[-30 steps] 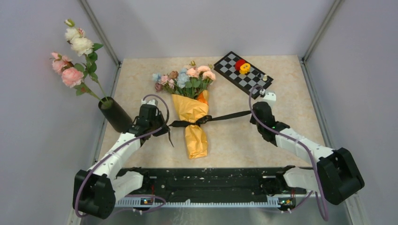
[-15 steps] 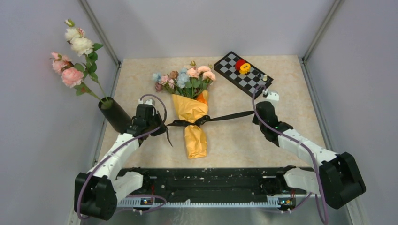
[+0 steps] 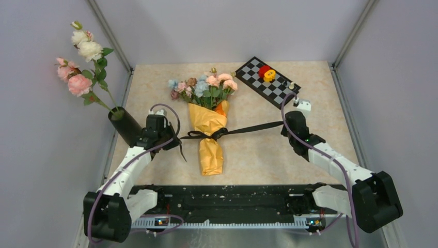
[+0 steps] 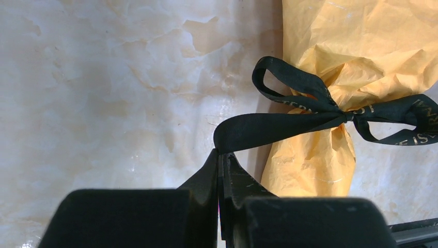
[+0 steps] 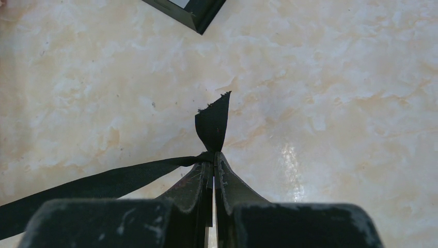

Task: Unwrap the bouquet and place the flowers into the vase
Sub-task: Untie the ribbon from the wrapping paper.

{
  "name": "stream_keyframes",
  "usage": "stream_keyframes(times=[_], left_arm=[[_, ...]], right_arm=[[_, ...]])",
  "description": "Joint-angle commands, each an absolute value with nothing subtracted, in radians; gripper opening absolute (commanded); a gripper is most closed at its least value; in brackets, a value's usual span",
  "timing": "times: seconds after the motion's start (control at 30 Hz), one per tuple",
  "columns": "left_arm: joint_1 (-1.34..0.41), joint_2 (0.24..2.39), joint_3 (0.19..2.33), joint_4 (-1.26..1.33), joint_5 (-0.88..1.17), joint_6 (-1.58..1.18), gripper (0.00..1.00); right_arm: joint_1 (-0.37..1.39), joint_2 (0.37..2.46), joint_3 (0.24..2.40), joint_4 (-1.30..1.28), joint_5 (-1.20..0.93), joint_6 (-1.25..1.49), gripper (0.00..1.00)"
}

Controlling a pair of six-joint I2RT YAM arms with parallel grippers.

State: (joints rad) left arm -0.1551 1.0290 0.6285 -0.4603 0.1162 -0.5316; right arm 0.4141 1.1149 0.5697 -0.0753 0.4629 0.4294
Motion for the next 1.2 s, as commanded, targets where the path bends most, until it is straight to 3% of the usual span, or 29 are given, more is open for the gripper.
stream_keyframes(times=[0.0,1.17], left_arm=[[-0.132,1.0,0.678,-0.472,0.12,-0.509,0.0],[0.034,0.996,0.745,-0.532,0.134,-0.52,0.0]], right_arm=[[0.382,1.084,0.597,-0.077,0.492,0.421,0.0],[0.17,1.072,0.638,-0.1,0.403,0.467,0.0]])
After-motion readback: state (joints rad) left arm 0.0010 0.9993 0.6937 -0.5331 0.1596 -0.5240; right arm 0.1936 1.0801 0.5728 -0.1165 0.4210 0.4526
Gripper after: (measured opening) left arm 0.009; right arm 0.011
